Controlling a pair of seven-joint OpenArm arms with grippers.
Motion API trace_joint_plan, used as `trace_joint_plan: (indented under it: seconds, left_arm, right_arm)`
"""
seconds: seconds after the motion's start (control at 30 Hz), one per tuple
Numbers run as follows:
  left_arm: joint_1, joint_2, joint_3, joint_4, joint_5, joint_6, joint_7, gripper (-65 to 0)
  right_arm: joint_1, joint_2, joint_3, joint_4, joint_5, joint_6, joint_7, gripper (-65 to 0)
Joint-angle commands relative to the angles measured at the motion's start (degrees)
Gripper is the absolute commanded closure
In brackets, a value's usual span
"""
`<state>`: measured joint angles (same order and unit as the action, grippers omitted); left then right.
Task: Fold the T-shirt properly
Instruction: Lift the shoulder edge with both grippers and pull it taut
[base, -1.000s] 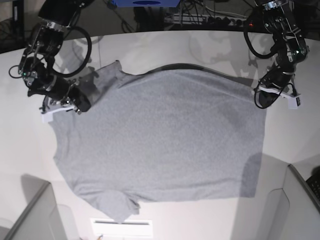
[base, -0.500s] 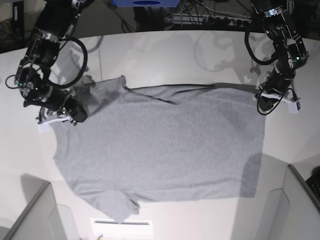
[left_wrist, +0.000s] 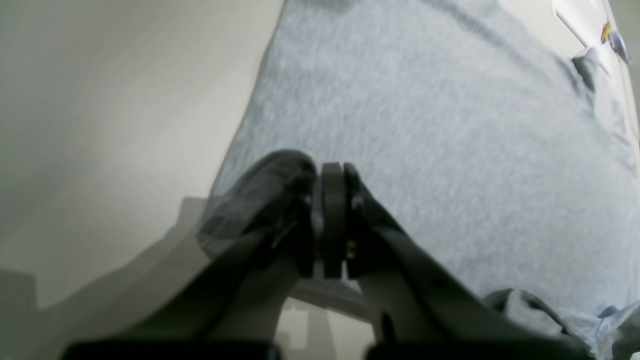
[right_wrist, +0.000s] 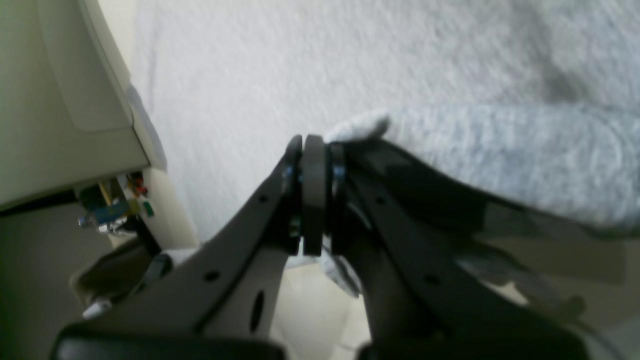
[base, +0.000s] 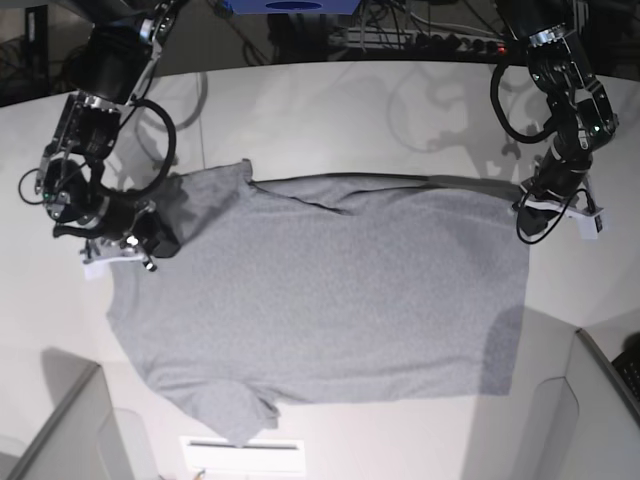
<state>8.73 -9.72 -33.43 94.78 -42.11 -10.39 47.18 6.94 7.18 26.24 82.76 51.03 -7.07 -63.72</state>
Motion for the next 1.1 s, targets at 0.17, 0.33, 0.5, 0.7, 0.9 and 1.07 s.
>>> trace_joint_plan:
  seconds: [0.17, 0.33, 0.5, 0.7, 0.9, 1.07]
  left_arm:
    - [-1.0, -0.9, -0.3, 0.9, -0.9, -0.2, -1.5, 0.0]
    - [-2.1, -0.9, 0.2, 0.4, -0.9, -0.2, -1.2, 0.0]
    - [-1.9, -0.9, -0.2, -0.3, -0.9, -0.2, -1.2, 0.0]
    - [-2.6, -0.9, 0.1, -0.5, -0.9, -0.2, -1.2, 0.0]
    - [-2.6, -0.9, 0.0, -0.9, -0.9, -0.2, -1.5, 0.0]
    - [-3.6, -0.9, -0.2, -2.2, -0.9, -0.2, -1.2, 0.0]
  right_arm:
    - [1.5, 1.6, 0.2, 0.2, 1.0, 0.3, 2.0, 0.0]
    - [5.3, 2.4, 0.1, -6.5, 0.9, 0.4, 2.0, 0.0]
    - [6.6, 4.3, -4.9, -8.3, 1.0, 0.5, 2.1, 0.0]
    - [8.1, 4.5, -6.2, -8.7, 1.0, 0.4, 4.3, 0.0]
    - [9.4, 5.0, -10.0, -12.0, 1.0, 0.4, 4.8, 0.0]
    - [10.2, 5.6, -11.9, -14.6, 1.0, 0.5, 5.0, 0.0]
